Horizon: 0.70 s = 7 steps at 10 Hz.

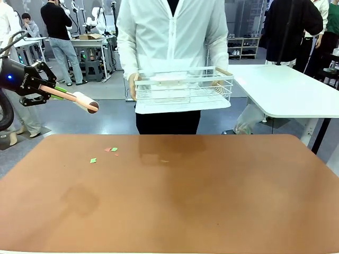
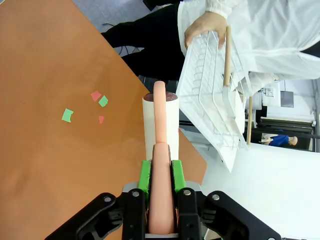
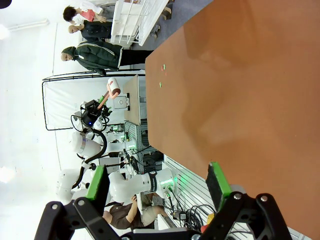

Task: Clean the table.
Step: Clean the table with the Lint Roller when the human lifts the Dish drying rack.

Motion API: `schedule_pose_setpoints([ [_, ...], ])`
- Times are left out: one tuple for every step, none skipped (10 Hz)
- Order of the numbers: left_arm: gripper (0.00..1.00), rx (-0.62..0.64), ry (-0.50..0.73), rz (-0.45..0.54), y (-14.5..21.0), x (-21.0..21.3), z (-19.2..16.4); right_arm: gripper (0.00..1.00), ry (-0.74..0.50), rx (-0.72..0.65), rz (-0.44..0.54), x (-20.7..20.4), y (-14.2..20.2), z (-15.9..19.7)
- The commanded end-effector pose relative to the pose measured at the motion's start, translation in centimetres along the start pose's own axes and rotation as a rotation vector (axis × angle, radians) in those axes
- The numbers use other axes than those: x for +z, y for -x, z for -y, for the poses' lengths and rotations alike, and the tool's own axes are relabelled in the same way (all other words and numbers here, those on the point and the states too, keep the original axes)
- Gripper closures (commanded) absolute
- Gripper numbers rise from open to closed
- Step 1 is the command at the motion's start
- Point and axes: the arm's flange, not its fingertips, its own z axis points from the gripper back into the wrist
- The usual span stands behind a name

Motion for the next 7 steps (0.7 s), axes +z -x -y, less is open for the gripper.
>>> schedule_pose_setpoints([
  [0.79,0.000,0.000,0.000,0.0,0.0,0.0,0.00,-0.012,0.007,-0.001,0.0,0.1,-0.2],
  [0.79,-0.040,-0.034,0.004,-0.6,0.0,1.3,0.00,-0.012,0.007,-0.001,0.0,0.1,-0.2],
  [0.79,-0.087,-0.064,-0.014,-1.3,0.2,3.0,0.00,-0.012,0.007,-0.001,0.0,0.1,-0.2],
  [0.79,-0.145,-0.129,-0.069,-2.6,0.1,4.6,0.00,-0.012,0.007,-0.001,0.0,0.1,-0.2],
  [0.79,-0.220,-0.216,-0.127,-3.7,-0.4,5.5,0.00,-0.012,0.007,-0.001,0.0,0.1,-0.2],
  [0.79,-0.367,-0.287,-0.213,-4.9,-1.3,6.0,0.00,-0.012,0.007,-0.001,0.0,0.1,-0.2],
  [0.79,-0.439,-0.330,-0.260,-6.2,-2.3,6.5,0.00,-0.012,0.007,-0.001,0.0,0.1,-0.2],
])
